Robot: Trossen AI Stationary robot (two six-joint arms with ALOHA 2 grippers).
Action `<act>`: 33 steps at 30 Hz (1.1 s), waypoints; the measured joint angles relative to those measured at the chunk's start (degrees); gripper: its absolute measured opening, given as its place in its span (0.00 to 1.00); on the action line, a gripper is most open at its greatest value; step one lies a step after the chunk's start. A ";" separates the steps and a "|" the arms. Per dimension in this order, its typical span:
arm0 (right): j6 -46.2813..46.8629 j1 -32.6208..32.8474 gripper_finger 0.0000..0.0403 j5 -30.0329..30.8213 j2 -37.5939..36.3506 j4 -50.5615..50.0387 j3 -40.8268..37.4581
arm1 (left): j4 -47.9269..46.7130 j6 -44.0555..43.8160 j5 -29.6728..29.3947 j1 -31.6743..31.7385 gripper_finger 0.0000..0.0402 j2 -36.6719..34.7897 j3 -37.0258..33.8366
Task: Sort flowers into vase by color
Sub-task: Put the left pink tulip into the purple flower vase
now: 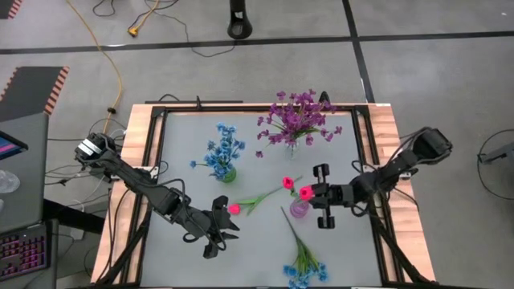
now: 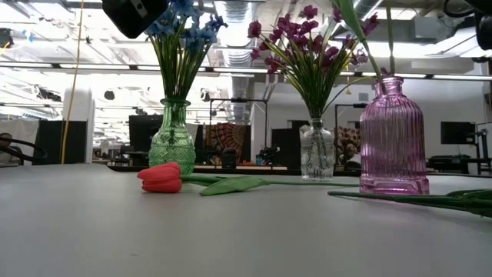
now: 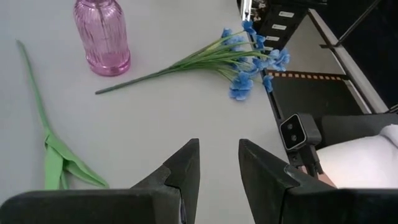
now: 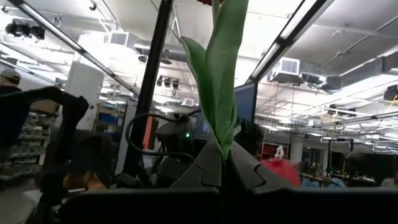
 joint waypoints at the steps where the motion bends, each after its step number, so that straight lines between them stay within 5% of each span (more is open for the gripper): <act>1: -0.02 0.00 0.06 0.01 0.69 0.00 0.23 | 0.00 0.00 0.00 0.00 0.24 0.00 0.00; 33: 2.36 -0.30 0.07 0.61 3.48 -0.37 0.39 | 0.00 -1.63 -0.02 0.00 0.24 0.00 0.02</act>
